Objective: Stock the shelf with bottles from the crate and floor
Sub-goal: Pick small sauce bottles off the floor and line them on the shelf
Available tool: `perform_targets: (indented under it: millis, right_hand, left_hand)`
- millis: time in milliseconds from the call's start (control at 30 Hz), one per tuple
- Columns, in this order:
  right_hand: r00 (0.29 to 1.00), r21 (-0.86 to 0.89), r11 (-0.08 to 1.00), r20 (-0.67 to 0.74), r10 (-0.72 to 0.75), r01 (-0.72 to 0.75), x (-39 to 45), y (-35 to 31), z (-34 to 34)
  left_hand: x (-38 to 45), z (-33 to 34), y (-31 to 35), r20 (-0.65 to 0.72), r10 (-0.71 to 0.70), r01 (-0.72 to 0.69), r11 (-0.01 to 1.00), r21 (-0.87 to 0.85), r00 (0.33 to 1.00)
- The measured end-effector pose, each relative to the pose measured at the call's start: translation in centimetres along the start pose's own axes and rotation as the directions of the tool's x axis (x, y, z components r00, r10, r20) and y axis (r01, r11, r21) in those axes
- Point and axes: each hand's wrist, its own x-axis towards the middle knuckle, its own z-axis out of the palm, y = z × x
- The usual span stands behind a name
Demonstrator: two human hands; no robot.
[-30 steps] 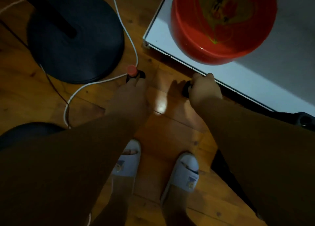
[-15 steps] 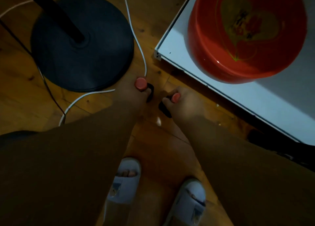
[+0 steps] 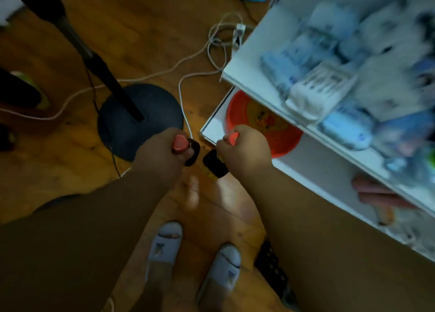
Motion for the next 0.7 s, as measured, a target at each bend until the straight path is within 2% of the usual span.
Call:
perform_targets:
  millis: [133,267,433,700]
  right_hand:
    - [0.992,-0.049,0.992,-0.041,-0.121,0.119,-7.5,-7.2,-11.0]
    - [0.969,0.006,0.978,-0.139,-0.204,0.207,-14.6,-13.7,-21.2]
    - [0.931,0.205,0.947,-0.319,-0.175,0.249,-21.6,-19.3,-31.8]
    - [0.863,0.445,0.817,-0.490,-0.119,0.366,-28.1,-24.7,-41.3]
  left_hand:
    - [-8.2,-9.5,9.2,-0.057,0.073,-0.078,0.992,-0.095,0.996]
    - [-15.5,-17.8,17.7,-0.233,0.188,-0.220,0.968,-0.120,0.954]
    - [-22.2,-24.2,26.3,-0.349,0.239,-0.346,0.893,-0.288,0.906]
    - [-27.1,-29.0,33.8,-0.313,0.460,-0.554,0.733,-0.395,0.831]
